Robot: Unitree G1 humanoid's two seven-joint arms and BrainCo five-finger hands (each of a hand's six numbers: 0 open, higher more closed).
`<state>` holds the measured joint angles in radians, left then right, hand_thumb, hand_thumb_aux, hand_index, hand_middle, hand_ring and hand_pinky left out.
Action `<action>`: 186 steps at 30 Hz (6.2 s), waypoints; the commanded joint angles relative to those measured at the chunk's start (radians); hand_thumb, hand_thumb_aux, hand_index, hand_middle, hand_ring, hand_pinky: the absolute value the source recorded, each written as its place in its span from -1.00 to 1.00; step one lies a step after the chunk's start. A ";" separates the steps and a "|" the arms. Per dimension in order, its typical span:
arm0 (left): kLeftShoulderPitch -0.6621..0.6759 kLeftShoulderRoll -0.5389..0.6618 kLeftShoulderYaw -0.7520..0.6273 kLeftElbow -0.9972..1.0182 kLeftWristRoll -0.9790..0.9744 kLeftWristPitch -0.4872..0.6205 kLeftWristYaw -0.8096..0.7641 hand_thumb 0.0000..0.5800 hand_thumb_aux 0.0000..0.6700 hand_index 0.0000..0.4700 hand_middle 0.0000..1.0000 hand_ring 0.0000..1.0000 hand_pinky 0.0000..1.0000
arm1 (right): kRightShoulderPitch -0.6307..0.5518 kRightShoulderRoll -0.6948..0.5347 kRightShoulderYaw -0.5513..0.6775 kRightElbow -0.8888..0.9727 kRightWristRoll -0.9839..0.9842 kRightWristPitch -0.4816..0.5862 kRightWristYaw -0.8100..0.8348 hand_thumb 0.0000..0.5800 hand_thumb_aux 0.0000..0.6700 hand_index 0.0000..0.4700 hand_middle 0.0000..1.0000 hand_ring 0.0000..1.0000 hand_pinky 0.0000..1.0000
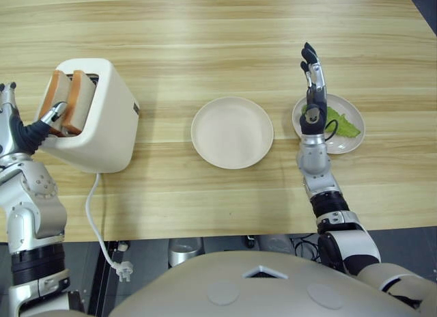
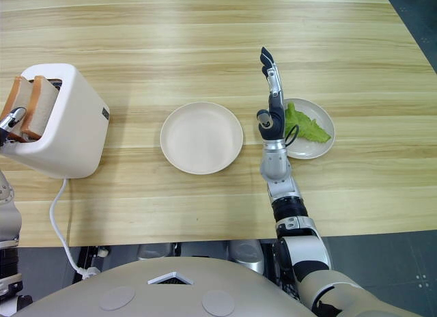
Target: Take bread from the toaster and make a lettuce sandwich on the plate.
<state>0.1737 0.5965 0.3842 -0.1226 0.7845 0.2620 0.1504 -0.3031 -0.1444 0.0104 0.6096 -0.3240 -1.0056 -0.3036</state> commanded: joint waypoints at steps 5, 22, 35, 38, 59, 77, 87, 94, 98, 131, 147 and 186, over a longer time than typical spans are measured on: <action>-0.035 0.028 -0.056 0.079 0.003 -0.003 0.040 0.53 0.03 0.01 -1.00 -1.00 -1.00 | 0.019 -0.009 -0.013 -0.023 -0.017 0.009 -0.017 -1.00 -1.00 -1.00 -1.00 -1.00 -1.00; -0.057 0.032 -0.108 0.054 -0.002 -0.045 0.111 1.00 1.00 0.96 -1.00 -1.00 -1.00 | 0.010 -0.009 -0.005 -0.014 -0.036 0.017 -0.032 -1.00 -1.00 -1.00 -1.00 -1.00 -1.00; -0.096 0.073 -0.028 -0.076 0.005 -0.046 0.124 1.00 1.00 0.96 1.00 1.00 1.00 | -0.011 -0.016 -0.005 0.003 -0.041 0.017 -0.048 -1.00 -1.00 -1.00 -1.00 -1.00 -1.00; -0.147 0.128 0.013 -0.138 0.022 -0.038 0.113 1.00 1.00 0.96 1.00 1.00 1.00 | -0.015 -0.027 -0.025 -0.032 -0.024 0.023 -0.051 -1.00 -1.00 -1.00 -1.00 -1.00 -1.00; -0.704 0.012 -0.471 -0.126 -0.342 -0.237 -0.422 1.00 1.00 0.96 1.00 1.00 1.00 | 0.011 -0.679 0.106 0.141 -0.831 0.498 -0.699 -1.00 -1.00 -1.00 -1.00 -1.00 -1.00; -0.928 -0.292 -0.818 0.856 -0.418 -0.600 -0.730 1.00 1.00 0.96 1.00 1.00 1.00 | -0.155 -0.683 0.427 0.494 -0.812 0.584 -0.794 -1.00 -1.00 -1.00 -1.00 -1.00 -1.00; -0.957 -0.414 -0.757 1.122 -0.453 -0.655 -0.559 1.00 1.00 0.96 1.00 1.00 1.00 | -0.189 -0.663 0.496 0.578 -0.763 0.586 -0.716 -1.00 -1.00 -1.00 -1.00 -1.00 -1.00; -0.964 -0.413 -0.749 1.158 -0.426 -0.663 -0.505 1.00 1.00 0.96 1.00 1.00 1.00 | -0.196 -0.660 0.528 0.602 -0.735 0.593 -0.694 -1.00 -1.00 -1.00 -1.00 -1.00 -1.00; -0.963 -0.389 -0.800 1.169 -0.351 -0.683 -0.478 -1.00 -1.00 -1.00 1.00 1.00 1.00 | -0.203 -0.654 0.546 0.619 -0.718 0.594 -0.658 0.04 -0.39 -0.40 -1.00 -1.00 -1.00; -1.003 -0.310 -0.851 1.110 -0.204 -0.720 -0.207 -1.00 -1.00 -1.00 -0.18 -0.18 -0.18 | -0.230 -0.604 0.559 0.683 -0.578 0.611 -0.547 1.00 1.00 0.96 -1.00 -1.00 -1.00; -0.928 -0.229 -0.903 0.909 0.007 -0.536 0.122 -1.00 -1.00 -1.00 -0.49 -0.49 -0.49 | -0.252 -0.631 0.485 0.473 -0.492 0.381 -0.633 1.00 1.00 0.96 1.00 1.00 1.00; -0.044 0.059 0.026 -0.191 -0.086 -0.213 -0.115 -1.00 -1.00 -1.00 -1.00 -1.00 -1.00 | -0.492 -0.225 0.698 0.625 -0.652 0.313 -0.403 1.00 1.00 0.96 1.00 1.00 1.00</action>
<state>0.1151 0.6526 0.4101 -0.3121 0.6951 0.0299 0.0634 -0.8011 -0.3536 0.6939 1.2283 -0.9784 -0.6799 -0.7223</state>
